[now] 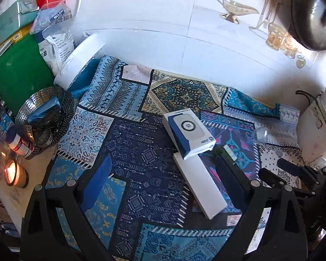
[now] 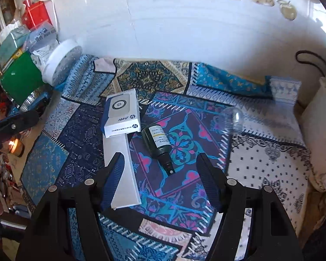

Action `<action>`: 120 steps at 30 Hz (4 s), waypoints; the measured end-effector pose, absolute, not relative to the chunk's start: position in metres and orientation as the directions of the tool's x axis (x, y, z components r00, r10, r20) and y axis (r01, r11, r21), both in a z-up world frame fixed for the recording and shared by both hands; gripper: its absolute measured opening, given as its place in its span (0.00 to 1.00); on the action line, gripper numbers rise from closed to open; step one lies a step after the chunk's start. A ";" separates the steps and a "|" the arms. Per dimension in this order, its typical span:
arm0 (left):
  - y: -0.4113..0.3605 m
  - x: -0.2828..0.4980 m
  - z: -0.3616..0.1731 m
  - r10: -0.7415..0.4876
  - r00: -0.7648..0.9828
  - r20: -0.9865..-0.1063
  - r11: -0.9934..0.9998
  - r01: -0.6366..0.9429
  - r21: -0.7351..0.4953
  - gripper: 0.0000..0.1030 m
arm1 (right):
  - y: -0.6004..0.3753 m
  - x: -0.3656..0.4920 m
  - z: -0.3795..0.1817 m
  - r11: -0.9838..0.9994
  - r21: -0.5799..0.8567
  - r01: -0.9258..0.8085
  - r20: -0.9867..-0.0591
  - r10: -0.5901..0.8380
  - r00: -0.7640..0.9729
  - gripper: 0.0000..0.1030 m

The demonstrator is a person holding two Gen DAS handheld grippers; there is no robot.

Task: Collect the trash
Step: 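Grasp the white-and-blue box with the left tool while the right tool grasps the green bottle, then carry the box and green bottle down over the floor bin with both tools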

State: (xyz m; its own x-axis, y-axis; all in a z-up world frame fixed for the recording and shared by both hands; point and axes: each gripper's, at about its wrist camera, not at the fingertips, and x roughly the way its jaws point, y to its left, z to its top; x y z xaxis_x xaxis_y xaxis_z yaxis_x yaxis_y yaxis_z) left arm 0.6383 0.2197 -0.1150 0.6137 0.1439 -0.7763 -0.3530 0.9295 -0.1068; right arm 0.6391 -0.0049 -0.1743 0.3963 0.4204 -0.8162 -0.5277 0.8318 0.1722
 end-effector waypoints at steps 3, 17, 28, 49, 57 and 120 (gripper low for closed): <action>0.236 0.666 -0.136 0.129 0.576 -0.807 0.932 -0.348 -0.099 0.93 | 0.016 0.663 -0.204 0.828 0.198 -0.525 -0.856 0.407 0.319 0.63; 0.228 0.790 -0.206 -0.020 0.452 -0.892 0.933 -0.311 -0.178 0.93 | 0.035 0.693 -0.240 0.833 0.225 -0.505 -0.893 0.384 0.235 0.38; 0.224 0.821 -0.246 -0.026 0.380 -0.925 0.906 -0.382 -0.182 0.93 | -0.019 0.682 -0.220 0.875 0.261 -0.407 -0.878 0.390 0.276 0.38; 0.151 0.765 -0.176 -0.024 0.539 -0.842 0.969 -0.196 -0.153 0.30 | -0.072 0.640 -0.176 0.898 0.285 -0.336 -0.825 0.408 0.390 0.38; 0.112 0.686 -0.127 0.026 0.614 -0.789 0.978 -0.180 -0.108 0.30 | -0.108 0.597 -0.137 0.871 0.283 -0.401 -0.770 0.456 0.447 0.38; 0.016 0.358 -0.704 -0.231 0.154 -0.961 0.947 -0.192 -0.258 0.30 | -0.160 0.341 -0.628 0.923 0.356 -0.148 -0.919 0.375 0.122 0.38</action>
